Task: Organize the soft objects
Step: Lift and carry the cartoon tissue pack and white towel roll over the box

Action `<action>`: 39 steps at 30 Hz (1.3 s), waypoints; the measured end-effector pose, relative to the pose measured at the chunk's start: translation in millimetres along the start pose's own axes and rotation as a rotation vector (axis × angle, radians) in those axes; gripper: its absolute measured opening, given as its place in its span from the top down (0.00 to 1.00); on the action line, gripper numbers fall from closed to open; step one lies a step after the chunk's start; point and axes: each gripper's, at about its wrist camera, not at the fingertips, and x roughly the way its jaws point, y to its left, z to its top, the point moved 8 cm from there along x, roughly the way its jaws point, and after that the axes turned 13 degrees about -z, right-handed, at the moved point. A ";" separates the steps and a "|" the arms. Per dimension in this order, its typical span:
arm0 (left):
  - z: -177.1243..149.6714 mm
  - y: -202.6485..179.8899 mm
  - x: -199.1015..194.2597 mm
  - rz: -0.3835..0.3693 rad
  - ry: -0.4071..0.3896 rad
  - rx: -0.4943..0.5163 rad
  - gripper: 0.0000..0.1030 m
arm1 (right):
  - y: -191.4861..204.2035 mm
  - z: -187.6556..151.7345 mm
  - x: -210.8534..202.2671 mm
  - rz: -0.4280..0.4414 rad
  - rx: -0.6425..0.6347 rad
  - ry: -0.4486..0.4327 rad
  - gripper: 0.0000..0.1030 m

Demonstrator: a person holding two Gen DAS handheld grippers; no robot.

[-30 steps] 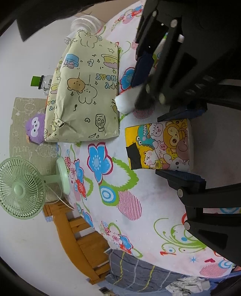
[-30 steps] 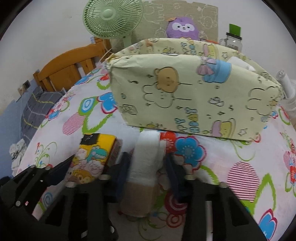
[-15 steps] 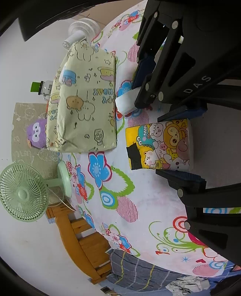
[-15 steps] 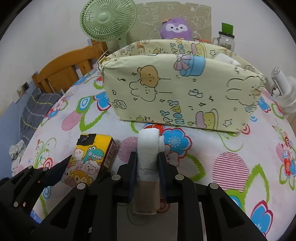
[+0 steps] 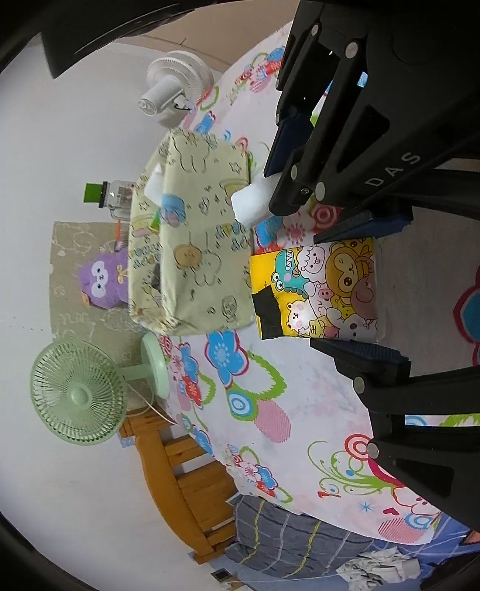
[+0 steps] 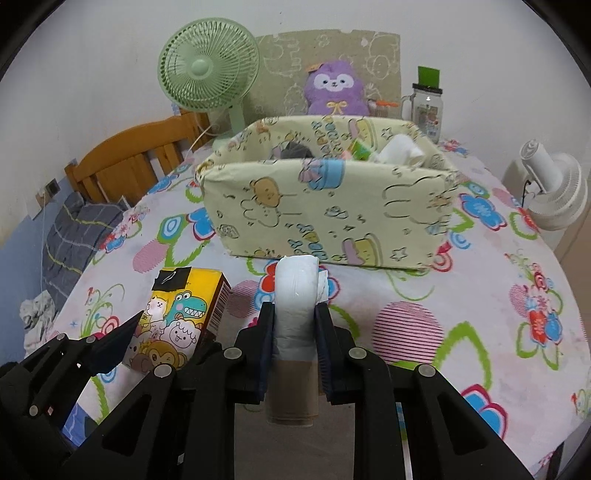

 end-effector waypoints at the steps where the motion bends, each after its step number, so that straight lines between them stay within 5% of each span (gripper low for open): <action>1: 1.4 -3.3 -2.1 -0.002 -0.006 0.003 0.53 | -2.6 0.9 -2.3 -0.003 0.003 -0.005 0.77; 39: 67.2 -78.9 -74.0 -0.053 -0.178 0.108 0.53 | -75.3 50.2 -110.0 -0.092 0.105 -0.195 0.76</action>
